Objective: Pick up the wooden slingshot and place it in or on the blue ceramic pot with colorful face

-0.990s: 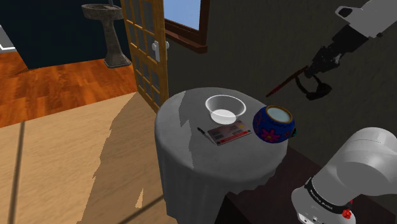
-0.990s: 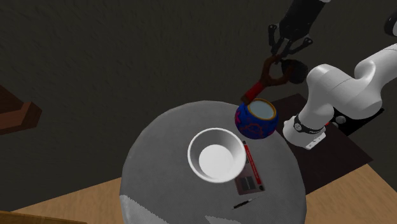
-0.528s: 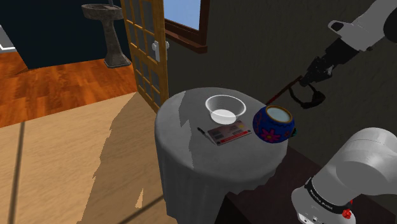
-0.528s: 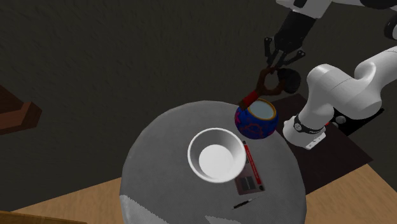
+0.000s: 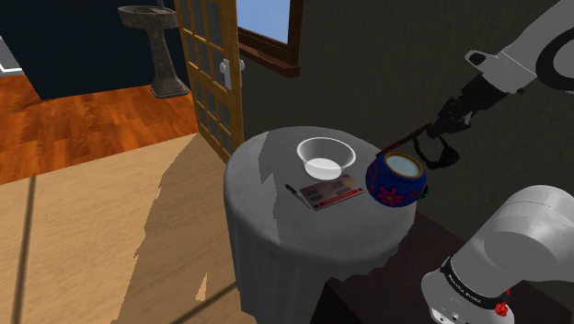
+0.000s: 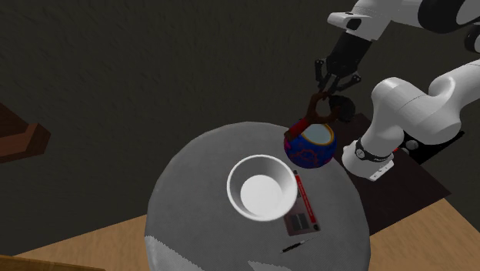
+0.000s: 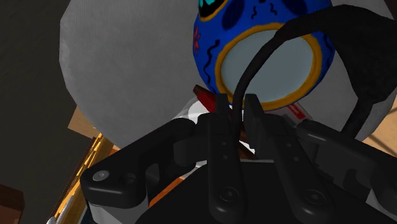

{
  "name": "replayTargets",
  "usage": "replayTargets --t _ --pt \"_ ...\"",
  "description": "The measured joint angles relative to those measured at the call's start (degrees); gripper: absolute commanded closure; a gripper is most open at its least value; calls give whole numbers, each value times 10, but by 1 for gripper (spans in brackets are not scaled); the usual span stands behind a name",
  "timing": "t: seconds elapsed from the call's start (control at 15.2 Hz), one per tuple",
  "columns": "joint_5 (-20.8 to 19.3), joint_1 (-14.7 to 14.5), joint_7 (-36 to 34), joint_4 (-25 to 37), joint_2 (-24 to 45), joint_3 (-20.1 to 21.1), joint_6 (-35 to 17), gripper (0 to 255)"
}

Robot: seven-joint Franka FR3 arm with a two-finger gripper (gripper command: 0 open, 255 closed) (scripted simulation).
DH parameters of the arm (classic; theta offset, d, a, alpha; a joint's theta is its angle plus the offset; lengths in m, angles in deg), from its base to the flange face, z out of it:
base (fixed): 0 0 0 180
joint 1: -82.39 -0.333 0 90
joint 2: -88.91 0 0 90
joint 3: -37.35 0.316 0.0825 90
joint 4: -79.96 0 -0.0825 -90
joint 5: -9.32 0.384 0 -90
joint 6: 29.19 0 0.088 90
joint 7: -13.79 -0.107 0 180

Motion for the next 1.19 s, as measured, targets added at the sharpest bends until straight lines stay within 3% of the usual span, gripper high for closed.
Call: replayTargets --t 0.4,0.46,0.86,1.19 --pt "0 0 -1 -5 0 0 -4 255" --pt "0 0 -1 -5 0 0 -5 0" --pt "0 0 -1 -5 0 0 -5 0" --pt "11 -2 0 59 -5 14 63 0"
